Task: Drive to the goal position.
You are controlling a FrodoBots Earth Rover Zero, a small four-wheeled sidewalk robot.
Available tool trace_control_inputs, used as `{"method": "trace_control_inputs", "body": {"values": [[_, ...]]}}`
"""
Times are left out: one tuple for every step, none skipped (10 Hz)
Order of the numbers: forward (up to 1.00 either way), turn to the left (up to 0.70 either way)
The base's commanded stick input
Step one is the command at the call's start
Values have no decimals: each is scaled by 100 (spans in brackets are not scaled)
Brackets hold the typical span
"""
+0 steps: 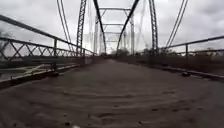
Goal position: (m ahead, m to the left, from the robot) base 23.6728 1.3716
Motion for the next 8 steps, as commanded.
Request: {"method": "trace_control_inputs", "body": {"values": [[70,0],[70,0],[70,0],[70,0],[70,0],[70,0],[70,0],[70,0]]}}
